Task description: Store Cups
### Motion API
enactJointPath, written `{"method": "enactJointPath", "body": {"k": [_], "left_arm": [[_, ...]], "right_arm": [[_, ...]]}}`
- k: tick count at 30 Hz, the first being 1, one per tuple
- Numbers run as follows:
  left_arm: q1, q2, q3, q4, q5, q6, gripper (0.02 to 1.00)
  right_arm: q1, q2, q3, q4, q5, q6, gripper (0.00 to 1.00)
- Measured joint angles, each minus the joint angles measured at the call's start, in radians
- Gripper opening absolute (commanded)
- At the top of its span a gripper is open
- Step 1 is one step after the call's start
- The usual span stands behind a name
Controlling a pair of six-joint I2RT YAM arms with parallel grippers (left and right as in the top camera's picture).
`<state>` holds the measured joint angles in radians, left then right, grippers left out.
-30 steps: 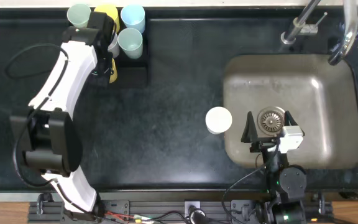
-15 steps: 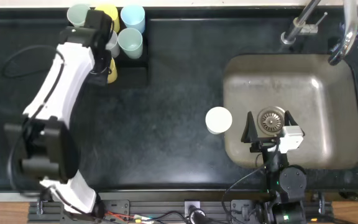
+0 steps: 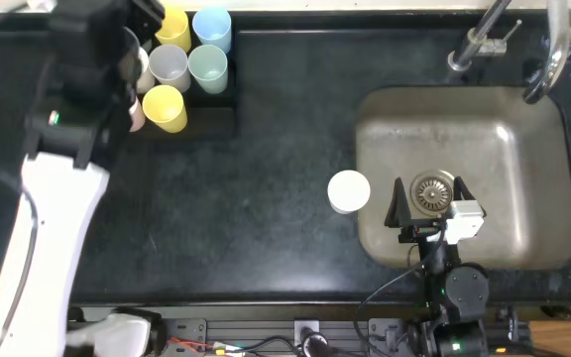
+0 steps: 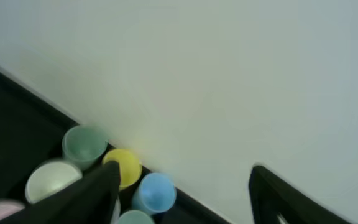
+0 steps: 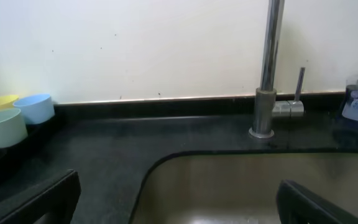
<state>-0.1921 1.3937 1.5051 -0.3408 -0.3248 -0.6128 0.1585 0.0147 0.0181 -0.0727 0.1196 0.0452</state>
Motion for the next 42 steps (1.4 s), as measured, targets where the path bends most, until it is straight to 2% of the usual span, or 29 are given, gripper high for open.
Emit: {"method": "enactJointPath", "body": {"k": [4, 7, 9, 11, 15, 19, 25, 30, 32, 42], "left_arm": [[0.005, -0.147, -0.192, 0.239, 0.100, 0.238, 0.792], [0.016, -0.264, -0.360, 0.353, 0.174, 0.349, 0.831], [0.029, -0.341, -0.472, 0.406, 0.209, 0.401, 0.901], [0.051, -0.423, -0.581, 0.427, 0.233, 0.436, 0.958], [0.103, -0.593, -0.789, 0.446, 0.284, 0.483, 1.000], [0.142, -0.779, -0.993, 0.512, 0.337, 0.518, 1.000], [0.158, -1.063, -1.265, 0.620, 0.367, 0.540, 0.998], [0.158, -1.256, -1.449, 0.616, 0.386, 0.542, 1.000], [0.158, -1.308, -1.483, 0.544, 0.401, 0.542, 1.000], [0.158, -1.382, -1.497, 0.298, 0.430, 0.538, 1.000]], "right_arm": [[0.000, 0.000, 0.000, 0.000, 0.001, 0.000, 0.998], [0.000, 0.000, 0.000, 0.001, 0.000, 0.000, 0.998], [0.000, 0.000, 0.000, 0.000, 0.000, 0.000, 0.998], [0.000, 0.000, 0.000, 0.000, 0.000, 0.000, 0.996], [0.000, 0.000, 0.000, 0.001, 0.000, 0.000, 0.998], [0.000, 0.000, 0.000, 0.000, 0.000, 0.000, 0.996], [0.000, 0.000, 0.000, 0.001, 0.000, 0.000, 0.996], [0.000, 0.000, 0.000, 0.000, 0.000, 0.000, 0.998], [0.000, 0.000, 0.000, 0.000, 0.000, 0.000, 0.998], [0.000, 0.000, 0.000, 0.000, 0.000, 0.000, 0.998]]}}
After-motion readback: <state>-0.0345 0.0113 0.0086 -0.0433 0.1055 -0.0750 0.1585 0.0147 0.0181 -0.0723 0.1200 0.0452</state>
